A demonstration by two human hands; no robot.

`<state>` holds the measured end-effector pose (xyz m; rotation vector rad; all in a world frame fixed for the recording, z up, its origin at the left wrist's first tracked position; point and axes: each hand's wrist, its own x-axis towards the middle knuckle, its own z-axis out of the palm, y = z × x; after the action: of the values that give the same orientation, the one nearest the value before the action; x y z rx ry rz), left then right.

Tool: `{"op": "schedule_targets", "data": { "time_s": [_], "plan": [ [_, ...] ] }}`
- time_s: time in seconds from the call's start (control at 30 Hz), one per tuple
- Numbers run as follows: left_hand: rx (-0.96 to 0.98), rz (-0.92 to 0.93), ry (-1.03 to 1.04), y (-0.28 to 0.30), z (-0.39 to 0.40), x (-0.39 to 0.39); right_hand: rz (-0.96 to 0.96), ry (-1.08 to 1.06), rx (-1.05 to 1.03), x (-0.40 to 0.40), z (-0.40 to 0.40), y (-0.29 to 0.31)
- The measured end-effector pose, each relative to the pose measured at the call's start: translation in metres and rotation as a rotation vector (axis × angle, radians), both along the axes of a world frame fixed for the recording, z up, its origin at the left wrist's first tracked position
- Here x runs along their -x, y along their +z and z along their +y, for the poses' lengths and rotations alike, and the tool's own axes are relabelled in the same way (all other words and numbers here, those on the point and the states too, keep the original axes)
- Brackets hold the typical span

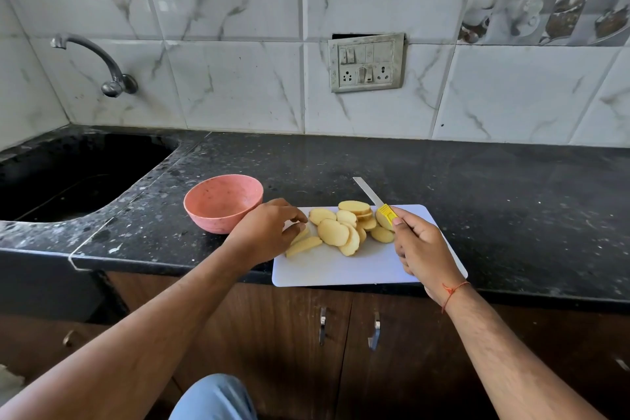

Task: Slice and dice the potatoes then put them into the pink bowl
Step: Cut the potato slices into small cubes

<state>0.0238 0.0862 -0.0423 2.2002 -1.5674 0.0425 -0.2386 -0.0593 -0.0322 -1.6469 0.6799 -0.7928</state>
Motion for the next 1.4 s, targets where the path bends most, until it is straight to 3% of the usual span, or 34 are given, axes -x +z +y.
{"op": "schedule_targets", "data": {
  "time_s": [0.3,0.6,0.87,1.4],
  "plan": [
    [-0.225,-0.079,-0.14,0.008,0.01,0.005,-0.016,0.005,-0.025,-0.001,-0.003,-0.003],
    [-0.238,0.141,-0.055,0.025,-0.004,0.013,-0.017,0.006,-0.01,0.001,-0.001,0.0],
    [-0.283,0.209,-0.053,0.028,-0.001,0.007,-0.033,0.005,-0.018,-0.001,-0.004,-0.004],
    [-0.235,0.021,0.017,0.021,-0.005,0.026,-0.021,-0.006,-0.004,0.0,-0.002,-0.003]
  ]
}}
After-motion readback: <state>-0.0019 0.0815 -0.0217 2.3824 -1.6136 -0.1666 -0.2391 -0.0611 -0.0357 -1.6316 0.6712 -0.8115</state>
